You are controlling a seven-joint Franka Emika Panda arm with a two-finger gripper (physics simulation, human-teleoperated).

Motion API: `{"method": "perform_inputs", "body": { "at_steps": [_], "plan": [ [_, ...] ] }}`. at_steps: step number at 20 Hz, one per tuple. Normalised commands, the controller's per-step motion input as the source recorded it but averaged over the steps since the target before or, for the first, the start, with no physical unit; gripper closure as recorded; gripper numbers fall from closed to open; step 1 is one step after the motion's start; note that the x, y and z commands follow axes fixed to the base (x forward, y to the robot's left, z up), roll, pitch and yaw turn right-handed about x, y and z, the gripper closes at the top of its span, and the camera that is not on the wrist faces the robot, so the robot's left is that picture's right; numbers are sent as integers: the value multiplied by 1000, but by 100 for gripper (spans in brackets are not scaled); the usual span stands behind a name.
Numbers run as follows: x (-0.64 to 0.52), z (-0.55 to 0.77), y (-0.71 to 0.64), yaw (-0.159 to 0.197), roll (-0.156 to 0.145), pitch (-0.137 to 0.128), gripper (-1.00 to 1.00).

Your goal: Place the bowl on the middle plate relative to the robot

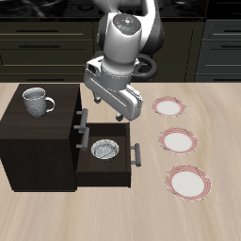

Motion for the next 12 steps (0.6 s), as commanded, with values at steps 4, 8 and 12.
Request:
{"method": "perform_inputs", "body": {
  "at_steps": [4, 8, 12],
  "plan": [
    [-20, -217, 97, -84, 28, -15, -100],
    [-12, -255, 77, -143, 80, -49, -100],
    [-68, -69, -77, -87, 9, -51, -100]
  ]
}}
